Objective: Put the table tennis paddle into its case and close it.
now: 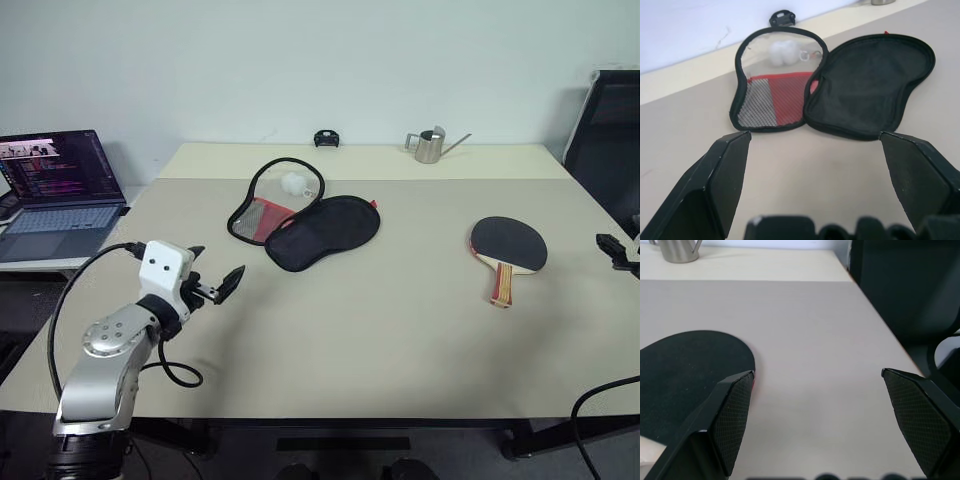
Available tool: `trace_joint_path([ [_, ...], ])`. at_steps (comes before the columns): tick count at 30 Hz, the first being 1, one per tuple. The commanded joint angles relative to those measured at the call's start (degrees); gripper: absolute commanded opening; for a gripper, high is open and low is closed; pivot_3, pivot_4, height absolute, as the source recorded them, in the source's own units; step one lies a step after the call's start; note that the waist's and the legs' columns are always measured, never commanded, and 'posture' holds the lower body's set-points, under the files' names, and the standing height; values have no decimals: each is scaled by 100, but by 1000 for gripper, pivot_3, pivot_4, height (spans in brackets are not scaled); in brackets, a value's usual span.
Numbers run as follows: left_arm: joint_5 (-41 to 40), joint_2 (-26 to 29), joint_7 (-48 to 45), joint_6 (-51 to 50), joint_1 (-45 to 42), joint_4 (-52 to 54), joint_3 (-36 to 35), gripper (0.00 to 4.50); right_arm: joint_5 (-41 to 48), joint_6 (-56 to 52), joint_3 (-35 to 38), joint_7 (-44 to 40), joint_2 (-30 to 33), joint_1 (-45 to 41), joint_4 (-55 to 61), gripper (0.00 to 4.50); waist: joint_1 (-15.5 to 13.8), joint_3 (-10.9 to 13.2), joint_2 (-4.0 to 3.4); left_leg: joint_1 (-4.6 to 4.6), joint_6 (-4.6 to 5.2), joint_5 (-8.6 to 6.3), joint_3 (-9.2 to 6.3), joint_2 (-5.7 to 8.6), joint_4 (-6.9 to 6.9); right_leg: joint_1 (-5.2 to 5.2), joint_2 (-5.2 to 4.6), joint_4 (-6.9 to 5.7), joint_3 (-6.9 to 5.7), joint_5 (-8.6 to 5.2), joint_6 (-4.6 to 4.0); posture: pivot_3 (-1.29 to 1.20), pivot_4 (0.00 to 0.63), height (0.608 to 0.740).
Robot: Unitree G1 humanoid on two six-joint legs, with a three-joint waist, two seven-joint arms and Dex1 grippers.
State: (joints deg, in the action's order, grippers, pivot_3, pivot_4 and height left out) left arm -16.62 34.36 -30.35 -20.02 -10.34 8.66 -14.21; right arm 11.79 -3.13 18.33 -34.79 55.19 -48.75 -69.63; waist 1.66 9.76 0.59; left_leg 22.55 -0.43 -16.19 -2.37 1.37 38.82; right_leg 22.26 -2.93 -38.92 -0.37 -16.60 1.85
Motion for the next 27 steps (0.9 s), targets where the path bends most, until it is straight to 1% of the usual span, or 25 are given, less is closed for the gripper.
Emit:
trace_joint_path([
  [1, 58, -25, 31, 114, -156, -50, 36, 4500, -42, -1, 16, -99, 127, -151, 138, 4466, -2, 0, 0, -1, 0, 0, 1, 0, 0, 0, 0, 0, 1, 0, 0, 0, 150, 740],
  [6, 76, -120, -1, 209, -315, -242, 94, 4500, -51, 3, 26, -154, 137, -170, 233, 4466, -2, 0, 0, 0, 0, 0, 1, 0, 0, 0, 0, 0, 1, 0, 0, 0, 150, 740],
  [10, 143, -70, -136, 311, -374, -422, 114, 4500, -15, -19, 63, -198, 159, -176, 323, 4466, -4, 0, 0, 0, 0, 0, 2, 0, 0, 0, 0, 1, 0, 0, 0, 0, 150, 740],
  [15, 152, 14, -147, 404, -338, -538, -60, 4500, 10, -32, 111, -176, 148, -43, 395, 4466, -3, 0, 0, -1, 0, 0, 2, 0, 0, 0, 0, 1, 1, 0, 0, 0, 150, 740],
  [20, 116, 192, -166, 465, -145, -579, -323, 4500, 58, -10, 152, -127, -3, 116, 502, 4466, 0, 0, 0, -1, 0, 0, 2, -1, -1, 0, 0, 1, 2, 0, 0, 0, 150, 740],
  [24, 150, 282, -73, 486, -86, -715, -506, 4500, 138, 25, 288, 88, -82, 256, 504, 4466, -4, 0, 0, -2, 0, 0, 1, -1, -1, 0, 0, 0, 1, 0, 0, 0, 150, 740],
  [26, 133, 313, -75, 454, -145, -775, -533, 4500, 179, -97, 284, 76, -138, 385, 685, 4466, -5, 0, 0, -1, 0, 0, 1, -1, -1, 0, -1, 0, 1, 0, 0, 0, 150, 740],
  [27, 147, 336, -105, 465, -194, -818, -507, 4500, 316, -436, 323, -63, -195, 423, 839, 4466, -6, 0, 0, -1, 0, 0, 1, -1, -1, 0, -1, 0, 1, 0, 0, 0, 150, 740],
])
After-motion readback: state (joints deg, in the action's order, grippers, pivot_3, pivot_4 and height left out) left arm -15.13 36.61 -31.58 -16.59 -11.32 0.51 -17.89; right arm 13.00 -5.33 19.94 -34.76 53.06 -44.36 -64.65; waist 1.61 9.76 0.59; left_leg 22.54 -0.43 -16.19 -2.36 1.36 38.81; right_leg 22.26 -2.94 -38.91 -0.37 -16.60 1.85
